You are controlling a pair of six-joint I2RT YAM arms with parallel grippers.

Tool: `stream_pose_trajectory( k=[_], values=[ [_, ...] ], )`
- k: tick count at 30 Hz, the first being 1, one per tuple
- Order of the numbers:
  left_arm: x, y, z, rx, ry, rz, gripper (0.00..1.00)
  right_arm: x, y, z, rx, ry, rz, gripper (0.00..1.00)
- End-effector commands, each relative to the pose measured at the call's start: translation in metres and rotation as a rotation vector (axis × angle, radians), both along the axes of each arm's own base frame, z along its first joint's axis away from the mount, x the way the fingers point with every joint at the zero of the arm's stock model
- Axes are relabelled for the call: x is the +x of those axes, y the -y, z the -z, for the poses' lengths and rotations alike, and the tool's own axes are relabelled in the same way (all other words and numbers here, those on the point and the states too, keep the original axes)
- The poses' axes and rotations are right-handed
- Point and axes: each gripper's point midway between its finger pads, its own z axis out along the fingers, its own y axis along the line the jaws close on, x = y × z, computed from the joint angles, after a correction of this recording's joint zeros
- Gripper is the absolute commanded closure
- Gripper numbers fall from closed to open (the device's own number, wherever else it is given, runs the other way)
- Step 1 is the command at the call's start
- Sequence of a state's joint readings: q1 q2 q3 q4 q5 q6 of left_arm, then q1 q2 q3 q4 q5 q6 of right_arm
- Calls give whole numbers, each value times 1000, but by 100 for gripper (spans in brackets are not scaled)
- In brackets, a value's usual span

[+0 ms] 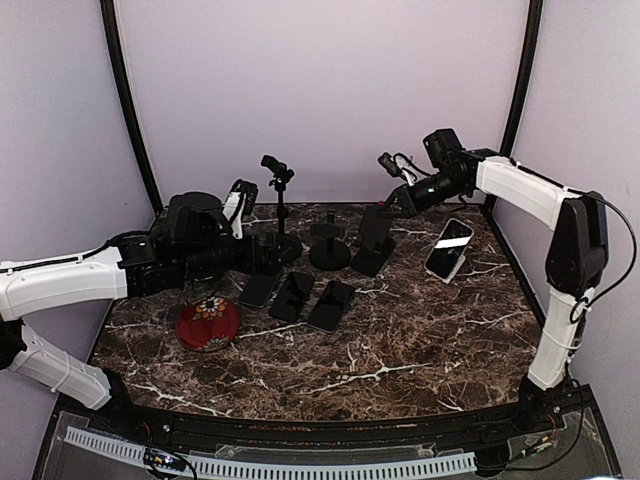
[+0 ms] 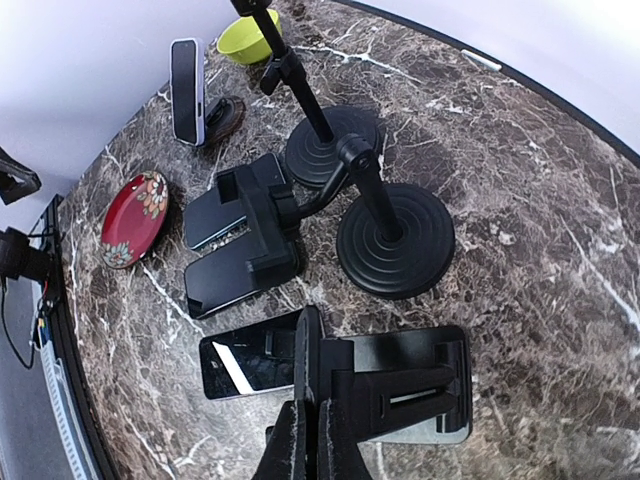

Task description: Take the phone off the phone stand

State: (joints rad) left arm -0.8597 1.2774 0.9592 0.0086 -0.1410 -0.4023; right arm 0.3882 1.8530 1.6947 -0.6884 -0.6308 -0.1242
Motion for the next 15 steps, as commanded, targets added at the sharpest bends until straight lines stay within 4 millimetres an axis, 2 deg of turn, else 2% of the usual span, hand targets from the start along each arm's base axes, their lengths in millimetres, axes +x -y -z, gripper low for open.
stream_pose_trajectory(
  k=[1,9,15],
  values=[
    [-1,-6,-9,-20,27,7,2,8,1,-13,21,48,-109,100],
    [1,-8,-5,-24,19,4,2,36,8,-5,49,39,-195,100],
    [3,-9,-5,-16,18,1,2,54,5,29,42,-16,-221,100]
  ],
)
